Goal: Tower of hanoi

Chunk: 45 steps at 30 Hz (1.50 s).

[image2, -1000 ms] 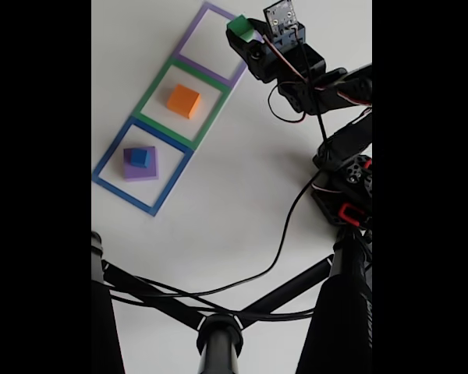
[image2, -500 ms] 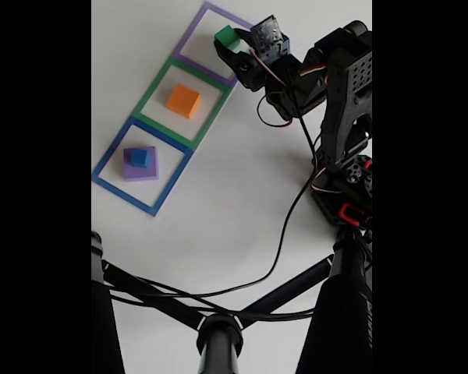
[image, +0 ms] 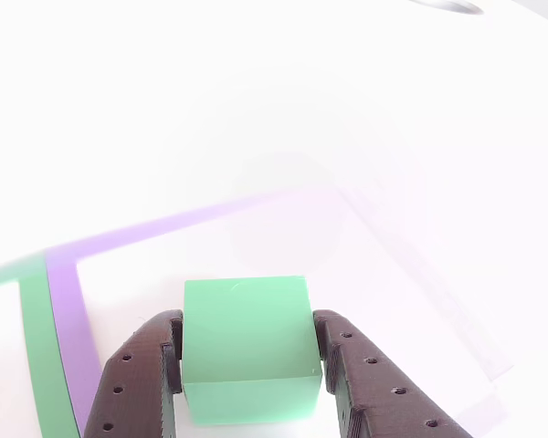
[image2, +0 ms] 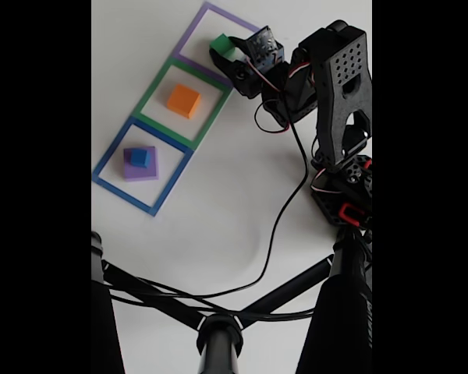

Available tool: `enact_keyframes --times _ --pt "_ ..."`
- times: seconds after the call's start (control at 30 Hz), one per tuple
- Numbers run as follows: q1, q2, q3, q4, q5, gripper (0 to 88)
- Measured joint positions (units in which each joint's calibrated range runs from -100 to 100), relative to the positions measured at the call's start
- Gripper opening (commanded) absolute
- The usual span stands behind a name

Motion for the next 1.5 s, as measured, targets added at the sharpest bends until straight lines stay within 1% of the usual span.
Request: enact_keyframes --times 0.1,0.33,0.43,0.53,0.67,0.73,0.8,0.93,1.07,1.13,1.17,1.27,1.37,1.5 --pt "0.0 0.2 -0.3 0.0 0.0 14.4" --pt "0.0 0.2 -0.5 0.0 0.0 24.0" --pt "0.0 0.2 -0.5 0.0 0.0 26.5" --pt "0.0 -0.5 -0.3 0.5 0.0 27.4" --pt "0.0 -6.3 1.7 3.9 0.0 27.8" --pt "0.0 -10.9 3.4 6.7 0.0 27.0" --pt "0.0 -16.8 5.0 11.2 0.0 23.9" --pt "0.0 -32.2 5.7 26.2 0.0 14.2" --pt "0.0 -50.8 -0.2 53.3 0.0 1.1" --pt "-0.3 -59.2 -5.0 68.5 0.0 0.2" --pt "-1.3 -62.5 -7.6 76.0 -0.6 0.2" --pt "-5.2 -69.2 -15.1 95.6 0.0 0.1" --pt "-7.8 -71.6 -24.0 111.2 0.0 0.1" --pt "-13.3 -71.8 -40.0 130.8 0.0 0.1"
